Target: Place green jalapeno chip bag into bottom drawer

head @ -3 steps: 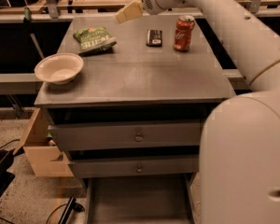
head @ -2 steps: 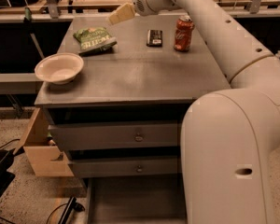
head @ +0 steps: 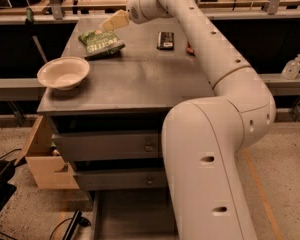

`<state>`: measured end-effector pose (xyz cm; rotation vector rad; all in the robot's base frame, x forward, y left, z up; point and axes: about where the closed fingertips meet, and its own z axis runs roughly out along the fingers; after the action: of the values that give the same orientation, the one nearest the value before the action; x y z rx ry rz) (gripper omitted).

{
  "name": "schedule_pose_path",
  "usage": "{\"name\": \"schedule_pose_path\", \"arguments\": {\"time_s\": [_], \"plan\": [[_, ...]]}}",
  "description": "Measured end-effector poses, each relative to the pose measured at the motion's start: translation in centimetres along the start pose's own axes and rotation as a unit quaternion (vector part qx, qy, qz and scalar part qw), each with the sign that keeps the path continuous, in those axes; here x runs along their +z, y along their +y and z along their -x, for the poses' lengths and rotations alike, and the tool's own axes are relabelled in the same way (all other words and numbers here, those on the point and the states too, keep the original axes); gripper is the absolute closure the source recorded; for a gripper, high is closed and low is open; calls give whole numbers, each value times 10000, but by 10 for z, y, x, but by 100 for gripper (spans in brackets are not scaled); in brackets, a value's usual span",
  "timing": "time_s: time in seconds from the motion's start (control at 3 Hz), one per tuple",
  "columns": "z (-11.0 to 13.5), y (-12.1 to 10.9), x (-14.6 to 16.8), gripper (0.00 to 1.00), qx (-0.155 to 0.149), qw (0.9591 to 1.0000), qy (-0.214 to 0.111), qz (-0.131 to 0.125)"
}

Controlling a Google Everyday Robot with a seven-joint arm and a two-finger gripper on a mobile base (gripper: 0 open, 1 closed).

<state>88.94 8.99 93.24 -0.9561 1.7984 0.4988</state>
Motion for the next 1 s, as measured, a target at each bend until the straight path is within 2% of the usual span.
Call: {"name": "schedule_pose_path", "arguments": {"time_s": [1.0], "plan": [[-31, 28, 71, 0, 324, 9979, 392, 396]]}}
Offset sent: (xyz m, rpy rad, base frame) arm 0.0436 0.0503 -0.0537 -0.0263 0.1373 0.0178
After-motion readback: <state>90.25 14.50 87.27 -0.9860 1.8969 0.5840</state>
